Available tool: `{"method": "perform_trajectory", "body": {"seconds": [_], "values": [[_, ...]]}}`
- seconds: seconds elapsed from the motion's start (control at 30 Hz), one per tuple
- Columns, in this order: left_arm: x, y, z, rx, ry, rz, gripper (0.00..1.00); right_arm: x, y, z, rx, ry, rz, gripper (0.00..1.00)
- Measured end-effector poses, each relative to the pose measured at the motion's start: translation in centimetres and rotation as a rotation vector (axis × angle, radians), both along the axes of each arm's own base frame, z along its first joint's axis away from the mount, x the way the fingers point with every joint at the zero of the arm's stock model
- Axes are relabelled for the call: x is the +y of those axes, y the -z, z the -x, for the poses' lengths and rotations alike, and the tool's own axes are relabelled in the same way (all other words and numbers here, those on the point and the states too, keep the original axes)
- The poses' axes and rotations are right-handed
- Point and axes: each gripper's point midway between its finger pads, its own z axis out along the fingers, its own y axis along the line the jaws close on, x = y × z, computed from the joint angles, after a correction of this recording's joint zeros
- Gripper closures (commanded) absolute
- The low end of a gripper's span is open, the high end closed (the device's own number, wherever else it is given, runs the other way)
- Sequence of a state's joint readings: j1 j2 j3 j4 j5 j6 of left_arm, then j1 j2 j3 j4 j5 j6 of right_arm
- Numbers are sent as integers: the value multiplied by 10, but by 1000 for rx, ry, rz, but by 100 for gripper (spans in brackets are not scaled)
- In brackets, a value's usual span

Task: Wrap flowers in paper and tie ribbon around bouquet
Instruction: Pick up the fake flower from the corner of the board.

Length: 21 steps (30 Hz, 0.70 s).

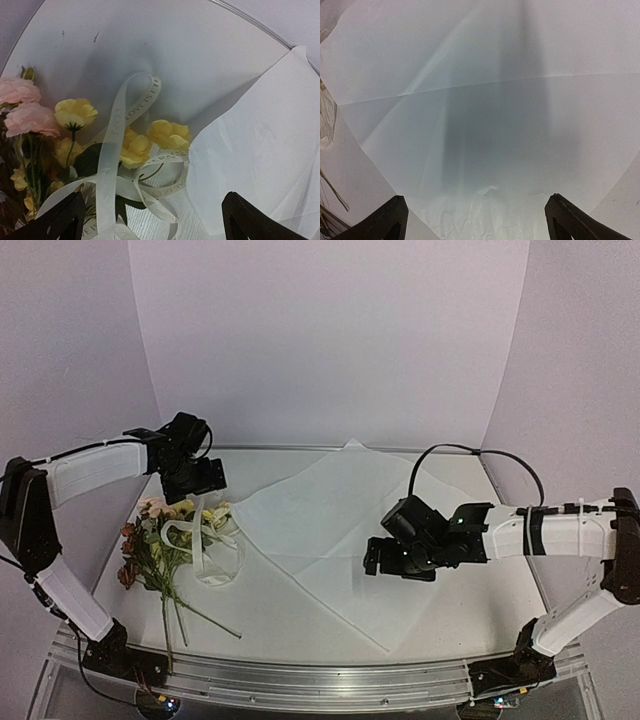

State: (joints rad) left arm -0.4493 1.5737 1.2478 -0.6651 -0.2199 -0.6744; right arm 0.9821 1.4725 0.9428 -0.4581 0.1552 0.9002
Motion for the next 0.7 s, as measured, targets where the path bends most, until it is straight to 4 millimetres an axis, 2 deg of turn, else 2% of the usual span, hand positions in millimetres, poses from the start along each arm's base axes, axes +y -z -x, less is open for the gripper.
{"method": "perform_trajectory", "body": {"seconds": [0.17,0.37,0.5,0.7], "values": [[36,18,45,62,-174,14,0,9,5,-1,11,-26,-1,2],[78,41,110,140,-401,28,3,18,9,-3,17,-49,-16,2],[92,50,140,158,-509,70,8,21,10,-2,23,-60,-25,2],[98,87,177,254,-597,116,14,26,11,-3,29,-68,-39,2]]}}
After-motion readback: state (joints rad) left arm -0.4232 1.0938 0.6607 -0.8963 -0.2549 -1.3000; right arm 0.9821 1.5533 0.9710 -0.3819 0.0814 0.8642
